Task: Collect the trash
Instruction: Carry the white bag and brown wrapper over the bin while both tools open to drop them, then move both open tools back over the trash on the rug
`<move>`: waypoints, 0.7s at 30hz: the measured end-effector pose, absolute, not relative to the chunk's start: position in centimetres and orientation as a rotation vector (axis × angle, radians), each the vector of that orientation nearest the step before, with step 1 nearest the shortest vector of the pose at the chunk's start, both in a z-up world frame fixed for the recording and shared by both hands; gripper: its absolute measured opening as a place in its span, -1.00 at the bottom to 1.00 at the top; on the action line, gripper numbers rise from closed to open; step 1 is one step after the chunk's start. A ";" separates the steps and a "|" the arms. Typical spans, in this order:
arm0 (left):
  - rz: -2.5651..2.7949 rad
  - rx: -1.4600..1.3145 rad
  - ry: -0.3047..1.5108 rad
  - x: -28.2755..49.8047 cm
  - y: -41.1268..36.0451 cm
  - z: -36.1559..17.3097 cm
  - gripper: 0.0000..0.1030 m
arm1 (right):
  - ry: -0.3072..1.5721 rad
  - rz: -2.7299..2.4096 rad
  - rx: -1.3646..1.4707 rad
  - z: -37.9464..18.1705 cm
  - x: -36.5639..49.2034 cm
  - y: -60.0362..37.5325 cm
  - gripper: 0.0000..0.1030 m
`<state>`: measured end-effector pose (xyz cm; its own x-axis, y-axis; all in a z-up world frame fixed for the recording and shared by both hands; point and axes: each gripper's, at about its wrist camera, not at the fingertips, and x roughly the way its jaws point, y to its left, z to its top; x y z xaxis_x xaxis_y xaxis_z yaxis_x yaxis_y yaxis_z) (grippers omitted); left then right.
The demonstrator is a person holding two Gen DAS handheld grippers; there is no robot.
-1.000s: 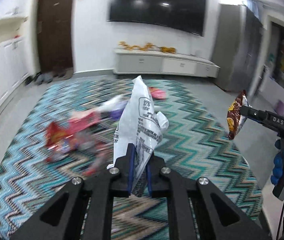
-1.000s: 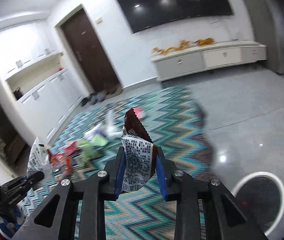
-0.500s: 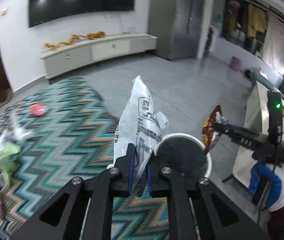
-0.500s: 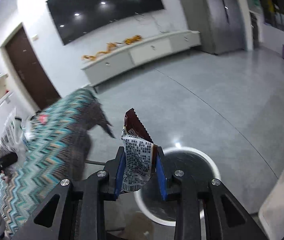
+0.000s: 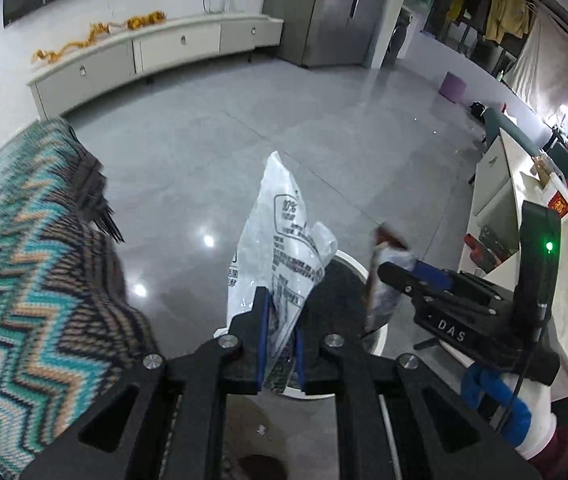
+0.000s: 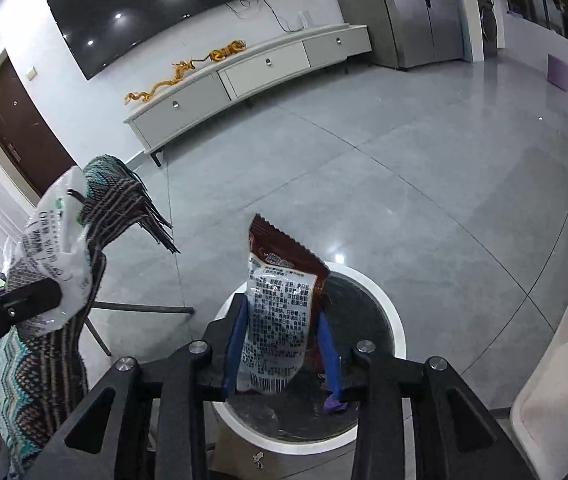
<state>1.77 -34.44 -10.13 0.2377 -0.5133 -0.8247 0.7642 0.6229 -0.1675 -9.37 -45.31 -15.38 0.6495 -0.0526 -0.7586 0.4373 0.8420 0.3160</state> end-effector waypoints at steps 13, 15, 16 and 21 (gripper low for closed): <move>-0.908 0.256 1.096 1.9 -36.2 -11.6 -0.77 | 0.844 -0.315 0.530 -16.4 -9.3 -46.0 -0.07; -0.914 0.241 1.102 2.1 -36.1 -11.6 -0.77 | 0.838 -0.326 0.534 -16.3 -9.7 -46.2 -0.06; -0.916 0.235 1.103 2.1 -36.0 -11.4 -0.77 | 0.835 -0.331 0.536 -16.1 -9.8 -46.3 -0.05; -0.930 0.200 1.110 2.0 -35.7 -10.9 -0.76 | 0.816 -0.358 0.536 -15.2 -11.0 -46.5 -0.04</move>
